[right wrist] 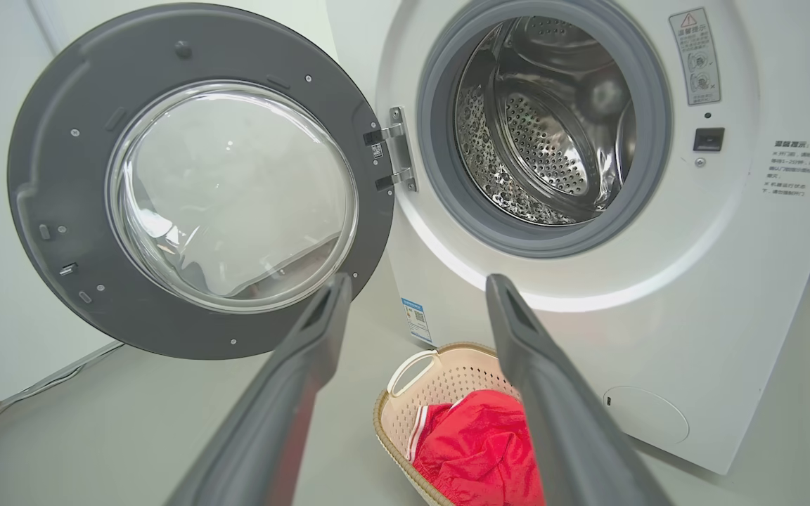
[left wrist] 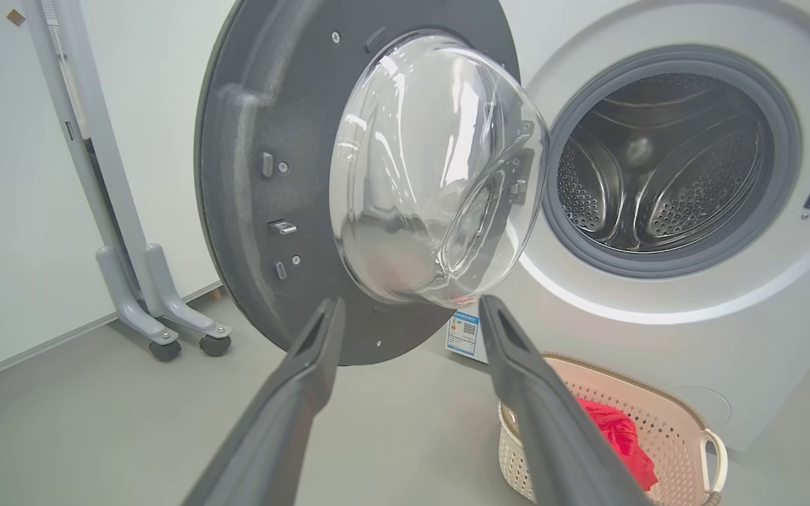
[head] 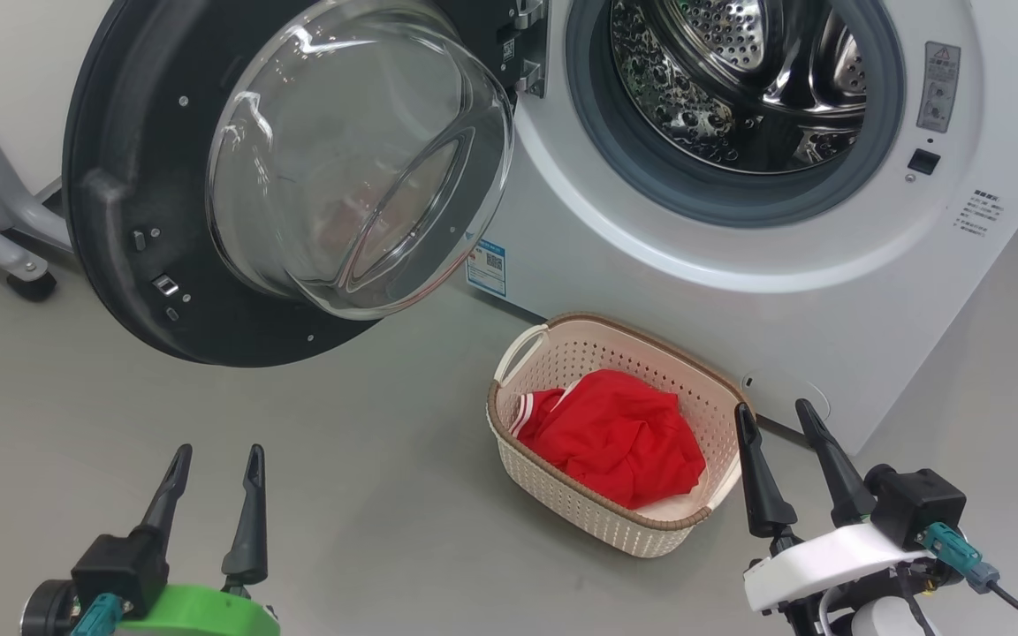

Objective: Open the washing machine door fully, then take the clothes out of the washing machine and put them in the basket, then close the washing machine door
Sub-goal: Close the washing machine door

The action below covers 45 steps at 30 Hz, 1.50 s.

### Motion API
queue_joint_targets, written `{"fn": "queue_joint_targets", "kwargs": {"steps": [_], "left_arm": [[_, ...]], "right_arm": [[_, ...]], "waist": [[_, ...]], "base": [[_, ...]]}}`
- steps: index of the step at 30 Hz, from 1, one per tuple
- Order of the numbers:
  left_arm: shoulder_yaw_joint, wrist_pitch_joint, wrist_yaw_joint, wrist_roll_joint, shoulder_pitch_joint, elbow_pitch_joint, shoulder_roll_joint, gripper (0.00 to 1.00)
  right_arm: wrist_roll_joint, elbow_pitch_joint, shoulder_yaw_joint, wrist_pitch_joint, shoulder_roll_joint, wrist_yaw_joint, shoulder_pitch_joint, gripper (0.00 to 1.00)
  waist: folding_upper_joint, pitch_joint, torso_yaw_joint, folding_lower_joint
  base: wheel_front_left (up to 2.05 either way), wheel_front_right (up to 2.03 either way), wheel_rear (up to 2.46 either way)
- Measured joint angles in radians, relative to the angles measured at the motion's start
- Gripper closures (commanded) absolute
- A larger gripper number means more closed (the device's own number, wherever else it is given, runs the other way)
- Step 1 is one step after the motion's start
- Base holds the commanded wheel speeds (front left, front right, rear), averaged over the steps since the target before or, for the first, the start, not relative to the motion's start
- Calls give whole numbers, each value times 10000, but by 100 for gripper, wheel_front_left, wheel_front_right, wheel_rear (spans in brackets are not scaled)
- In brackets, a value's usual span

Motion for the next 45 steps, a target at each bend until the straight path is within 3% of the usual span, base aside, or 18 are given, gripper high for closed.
{"fn": "queue_joint_targets", "kwargs": {"steps": [45], "left_arm": [[215, 0, 15, 6, 90, -224, -2, 0]], "right_arm": [[77, 228, 2, 0, -2, 0, -151, 0]], "waist": [[0, 231, 81, 0]], "base": [[0, 0, 0]]}}
